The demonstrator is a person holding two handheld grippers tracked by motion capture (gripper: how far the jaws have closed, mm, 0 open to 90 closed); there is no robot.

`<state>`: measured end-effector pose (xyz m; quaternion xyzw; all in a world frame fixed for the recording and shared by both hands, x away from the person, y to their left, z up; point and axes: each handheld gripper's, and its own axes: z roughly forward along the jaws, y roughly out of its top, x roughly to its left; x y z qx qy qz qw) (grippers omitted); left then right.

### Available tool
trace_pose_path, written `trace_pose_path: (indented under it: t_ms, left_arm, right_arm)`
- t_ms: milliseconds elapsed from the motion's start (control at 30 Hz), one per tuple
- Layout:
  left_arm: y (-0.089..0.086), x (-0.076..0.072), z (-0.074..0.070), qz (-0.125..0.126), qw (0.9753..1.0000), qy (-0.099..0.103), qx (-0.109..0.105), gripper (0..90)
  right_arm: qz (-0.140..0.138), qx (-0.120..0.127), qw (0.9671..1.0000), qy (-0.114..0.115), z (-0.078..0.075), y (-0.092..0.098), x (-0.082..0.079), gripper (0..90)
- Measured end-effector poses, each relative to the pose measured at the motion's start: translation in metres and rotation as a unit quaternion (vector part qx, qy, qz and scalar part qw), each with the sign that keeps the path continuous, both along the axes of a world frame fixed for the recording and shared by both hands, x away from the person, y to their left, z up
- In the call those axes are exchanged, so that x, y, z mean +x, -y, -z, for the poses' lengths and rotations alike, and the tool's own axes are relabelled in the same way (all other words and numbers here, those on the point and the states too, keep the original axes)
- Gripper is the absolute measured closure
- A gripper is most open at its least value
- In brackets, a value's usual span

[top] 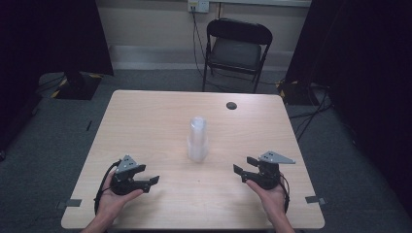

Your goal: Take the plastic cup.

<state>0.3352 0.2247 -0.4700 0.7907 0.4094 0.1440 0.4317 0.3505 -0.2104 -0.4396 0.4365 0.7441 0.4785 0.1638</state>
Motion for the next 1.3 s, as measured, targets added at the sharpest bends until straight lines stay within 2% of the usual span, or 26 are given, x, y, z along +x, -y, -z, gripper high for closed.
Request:
trace_pose_path:
  t_ms: [133, 233, 400, 567, 767, 900, 1100, 1300]
  left_arm:
    - [0.0, -0.001, 0.0, 0.002, 1.0, -0.001, 0.008, 26.6]
    - [-0.001, 0.0, 0.001, -0.009, 0.9999, -0.013, 0.0, 24.1]
    - [-0.003, 0.0, 0.001, -0.01, 0.9999, -0.013, 0.004, 24.1]
    - [-0.003, 0.0, 0.002, -0.012, 0.9998, -0.015, 0.003, 24.1]
    - [-0.003, 0.0, 0.001, -0.012, 0.9998, -0.01, 0.009, 24.1]
    - [-0.002, 0.0, 0.001, -0.012, 0.9998, -0.01, 0.011, 24.1]
    - [-0.002, 0.0, 0.001, -0.01, 0.9998, -0.013, 0.013, 24.1]
    - [-0.002, 0.0, 0.001, -0.011, 0.9998, -0.012, 0.013, 24.1]
  right_arm:
    - [-0.01, -0.004, 0.9999, 0.008, -0.006, -0.006, 0.001, 32.2]
    - [-0.017, 0.002, 0.9998, 0.012, -0.011, -0.011, 0.004, 30.8]
    - [-0.033, -0.006, 0.9992, 0.019, -0.018, -0.024, 0.013, 27.7]
    - [-0.047, 0.004, 0.9983, 0.035, -0.027, -0.034, 0.021, 25.7]
    - [-0.063, -0.011, 0.9971, 0.043, -0.036, -0.045, 0.031, 21.8]
    - [-0.072, -0.006, 0.9963, 0.045, -0.039, -0.053, 0.038, 19.8]
    - [-0.091, -0.003, 0.9943, 0.056, -0.047, -0.07, 0.047, 18.6]
    - [-0.104, 0.002, 0.9929, 0.057, -0.047, -0.091, 0.062, 17.5]
